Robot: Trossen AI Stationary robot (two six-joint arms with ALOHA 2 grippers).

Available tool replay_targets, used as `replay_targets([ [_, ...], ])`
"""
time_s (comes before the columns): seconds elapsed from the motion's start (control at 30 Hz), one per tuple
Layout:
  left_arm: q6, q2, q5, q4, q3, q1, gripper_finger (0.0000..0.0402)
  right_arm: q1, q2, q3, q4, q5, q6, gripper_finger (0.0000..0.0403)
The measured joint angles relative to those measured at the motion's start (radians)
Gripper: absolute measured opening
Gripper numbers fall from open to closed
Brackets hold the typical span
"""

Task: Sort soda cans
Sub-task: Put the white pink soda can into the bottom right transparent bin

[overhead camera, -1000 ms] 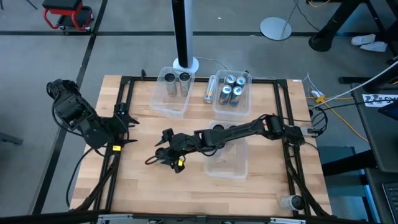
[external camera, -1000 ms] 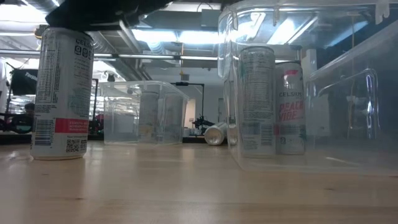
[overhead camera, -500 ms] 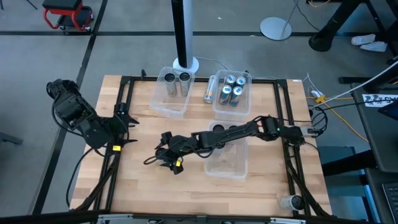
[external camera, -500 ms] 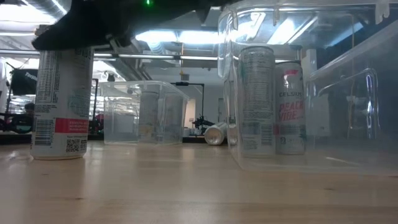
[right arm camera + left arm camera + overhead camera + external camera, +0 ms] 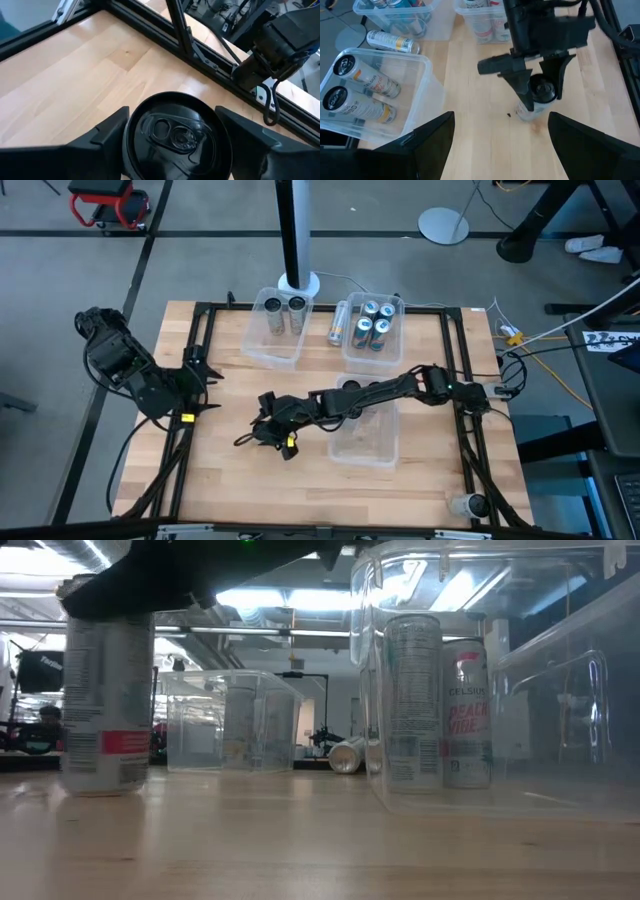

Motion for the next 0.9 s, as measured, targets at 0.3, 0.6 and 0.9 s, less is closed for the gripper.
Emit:
replay_targets([
  [0.3, 0.006, 0.000, 0.000, -0.002, 0.000, 0.000, 0.0308, 0.047, -0.198, 0.002, -0.167, 0.152, -0.066, 0.0250],
  [0.6, 0.003, 0.000, 0.000, -0.004, 0.000, 0.000, 0.0308, 0.149, -0.436, 0.003, -0.489, 0.392, -0.029, 0.0250],
  [0.9, 0.003, 0.000, 0.000, -0.004, 0.000, 0.000, 0.0308, 0.284, -0.550, 0.001, -0.812, 0.570, 0.255, 0.0250],
])
